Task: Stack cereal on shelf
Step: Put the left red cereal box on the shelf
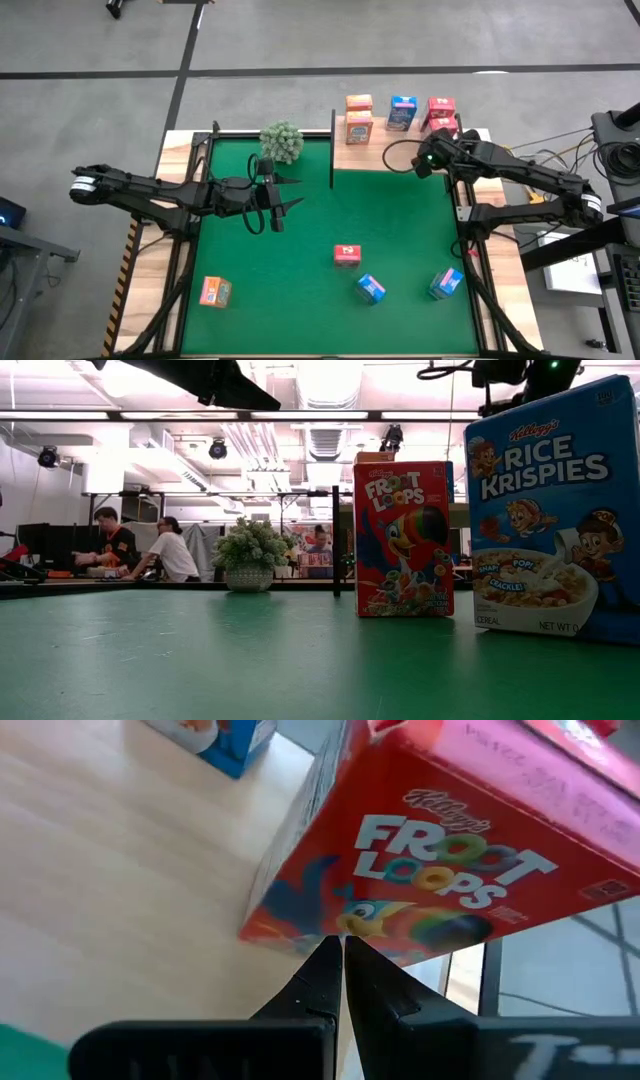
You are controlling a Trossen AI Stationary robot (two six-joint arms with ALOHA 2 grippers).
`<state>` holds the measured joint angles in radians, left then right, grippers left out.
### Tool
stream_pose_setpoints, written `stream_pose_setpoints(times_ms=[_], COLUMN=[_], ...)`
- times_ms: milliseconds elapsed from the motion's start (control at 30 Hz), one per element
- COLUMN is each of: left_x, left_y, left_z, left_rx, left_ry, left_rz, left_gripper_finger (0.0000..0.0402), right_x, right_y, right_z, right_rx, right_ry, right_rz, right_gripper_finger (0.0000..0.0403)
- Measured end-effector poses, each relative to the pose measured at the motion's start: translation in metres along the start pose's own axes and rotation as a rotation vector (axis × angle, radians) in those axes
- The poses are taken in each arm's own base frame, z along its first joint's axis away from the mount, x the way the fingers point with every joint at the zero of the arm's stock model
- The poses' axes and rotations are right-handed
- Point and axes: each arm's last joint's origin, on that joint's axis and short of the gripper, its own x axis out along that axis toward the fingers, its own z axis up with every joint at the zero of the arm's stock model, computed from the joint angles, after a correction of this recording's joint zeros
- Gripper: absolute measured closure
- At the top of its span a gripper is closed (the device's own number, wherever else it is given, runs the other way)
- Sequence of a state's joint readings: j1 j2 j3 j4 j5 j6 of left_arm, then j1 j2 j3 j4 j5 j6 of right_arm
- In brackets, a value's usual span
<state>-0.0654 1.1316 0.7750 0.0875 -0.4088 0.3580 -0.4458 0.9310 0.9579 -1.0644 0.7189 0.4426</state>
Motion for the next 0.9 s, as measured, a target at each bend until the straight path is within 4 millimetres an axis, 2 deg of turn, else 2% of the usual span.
stream_pose_setpoints(times_ms=[467, 900], left_x=[0.0, 0.0], left_y=[0.0, 0.0], left_z=[0.0001, 0.0], left_rx=[0.0, 0.0], left_ry=[0.0, 0.0], left_rz=[0.0, 0.0], left_gripper_finger=[0.0212, 0.0212], right_x=[0.0061, 0.0092], right_y=[0.005, 0.0014], right_z=[0.0059, 0.0009], right_rx=[0.027, 0.017], right_ry=[-0.074, -0.014], right_rz=[0.008, 0.003], right_gripper_finger=[0.0394, 0.0394])
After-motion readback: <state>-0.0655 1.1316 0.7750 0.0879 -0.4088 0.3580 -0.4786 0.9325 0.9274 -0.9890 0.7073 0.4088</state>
